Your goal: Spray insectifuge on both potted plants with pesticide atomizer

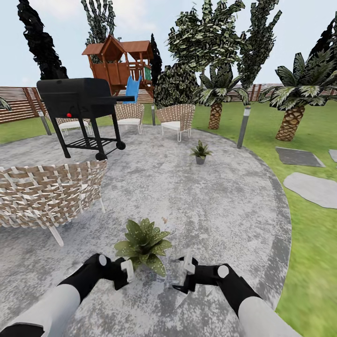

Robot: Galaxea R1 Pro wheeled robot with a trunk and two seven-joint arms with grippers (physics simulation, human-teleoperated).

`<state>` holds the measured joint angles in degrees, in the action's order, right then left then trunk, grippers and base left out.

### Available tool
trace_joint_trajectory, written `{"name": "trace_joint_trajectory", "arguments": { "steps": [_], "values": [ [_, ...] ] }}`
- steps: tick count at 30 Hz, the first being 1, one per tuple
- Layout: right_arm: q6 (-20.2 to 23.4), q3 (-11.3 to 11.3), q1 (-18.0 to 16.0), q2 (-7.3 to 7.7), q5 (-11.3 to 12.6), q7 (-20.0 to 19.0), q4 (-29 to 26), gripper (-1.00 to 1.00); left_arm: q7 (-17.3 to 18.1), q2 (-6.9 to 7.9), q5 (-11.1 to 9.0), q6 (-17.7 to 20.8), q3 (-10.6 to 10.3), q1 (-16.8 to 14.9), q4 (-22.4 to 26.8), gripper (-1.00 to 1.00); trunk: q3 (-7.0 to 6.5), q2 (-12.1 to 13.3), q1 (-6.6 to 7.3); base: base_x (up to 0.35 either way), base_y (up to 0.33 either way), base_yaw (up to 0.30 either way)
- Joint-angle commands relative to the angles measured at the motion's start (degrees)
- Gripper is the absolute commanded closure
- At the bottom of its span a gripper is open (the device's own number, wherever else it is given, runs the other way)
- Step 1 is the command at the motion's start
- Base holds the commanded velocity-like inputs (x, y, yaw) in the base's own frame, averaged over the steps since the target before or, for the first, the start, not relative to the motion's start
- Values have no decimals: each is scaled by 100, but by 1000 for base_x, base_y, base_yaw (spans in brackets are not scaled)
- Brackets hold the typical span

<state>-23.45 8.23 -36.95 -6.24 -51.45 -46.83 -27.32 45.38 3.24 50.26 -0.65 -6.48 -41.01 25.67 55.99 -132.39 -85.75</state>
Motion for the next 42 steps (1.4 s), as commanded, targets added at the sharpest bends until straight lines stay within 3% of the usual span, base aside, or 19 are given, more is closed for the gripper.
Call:
{"name": "trace_joint_trajectory", "arguments": {
  "steps": [1, 2, 4, 7, 9, 10, 12, 14, 15, 16, 19, 21, 22, 24, 26, 34, 42],
  "values": [
    [-28, 238, 2, 72, -20, 251, 6, -100, -179, -11, -239, -10, -11, 70, 9, 100, 5, -2, 1, 0, 0, 0],
    [-28, 410, 8, 103, 10, 454, 21, -100, -271, -13, -454, -15, -8, 124, 9, 100, 5, -2, 1, 0, 0, 0],
    [-46, 1012, 95, 148, 70, 882, 141, -100, -523, -1, -1171, -27, -4, 282, 8, 100, 5, -2, 1, 0, 0, 0],
    [-60, 1915, 235, 281, 89, 1186, 200, -100, -1355, -1, -1986, -58, -3, 600, 9, 100, 5, -2, 1, 0, 0, 0],
    [-64, 2535, 374, 315, 82, 1647, 196, -100, -1938, -24, -2448, -461, -3, 841, 2, 100, 5, -2, 1, 0, 0, 0],
    [-70, 2734, 455, 341, 78, 1906, 194, -100, -2138, -23, -2687, -713, -3, 927, -27, 100, 5, -2, 1, 0, 0, 0],
    [-210, 2910, 639, 383, 75, 2358, 200, -100, -2411, 4, -3153, -972, 9, 1041, -168, 100, 5, -2, 1, 0, 0, 0],
    [-558, 2977, 926, 400, 81, 3048, 211, -100, -2728, 39, -3679, -1165, 26, 1213, -300, 100, 5, -2, 1, 0, 0, 0],
    [-719, 2988, 1082, 402, 86, 3418, 218, -100, -2900, 46, -3830, -1296, 29, 1324, -329, 100, 5, -2, 1, 0, 0, 0],
    [-909, 2996, 1283, 403, 94, 3890, 278, -100, -3214, 49, -3943, -1477, 31, 1448, -373, 100, 5, -2, 1, 0, 0, 0],
    [-1419, 3005, 1518, 404, 107, 4901, 865, -100, -4135, -13, -4038, -1691, 32, 1538, -573, 100, 5, -2, 1, 0, 0, 0],
    [-1678, 3004, 1546, 401, 108, 5379, 1157, -100, -4551, -27, -4093, -1716, 38, 1547, -660, 100, 5, -2, 1, 0, 0, 0],
    [-1746, 3002, 1553, 398, 104, 5524, 1278, -100, -4695, -29, -4231, -1721, 44, 1550, -741, 100, 5, -2, 1, 0, 0, 0],
    [-1797, 2997, 1558, 402, 86, 5636, 1446, -100, -4807, -21, -4706, -1736, 48, 1551, -882, 100, 5, -2, 1, 0, 0, 0],
    [-1802, 2993, 1559, 403, 77, 5659, 1577, -100, -4831, -22, -4929, -1744, 48, 1552, -929, 100, 5, -2, 1, 0, 0, 0],
    [-1796, 2983, 1560, 403, 74, 5675, 2337, -100, -4846, 8, -5059, -1754, 50, 1552, -1056, 100, 5, -2, 1, 0, 0, 0],
    [-1787, 2983, 1566, 404, 74, 5667, 2424, -100, -4846, 25, -5070, -1754, 54, 1552, -1073, 100, 5, -2, 1, 0, 0, 0]
  ]
}}
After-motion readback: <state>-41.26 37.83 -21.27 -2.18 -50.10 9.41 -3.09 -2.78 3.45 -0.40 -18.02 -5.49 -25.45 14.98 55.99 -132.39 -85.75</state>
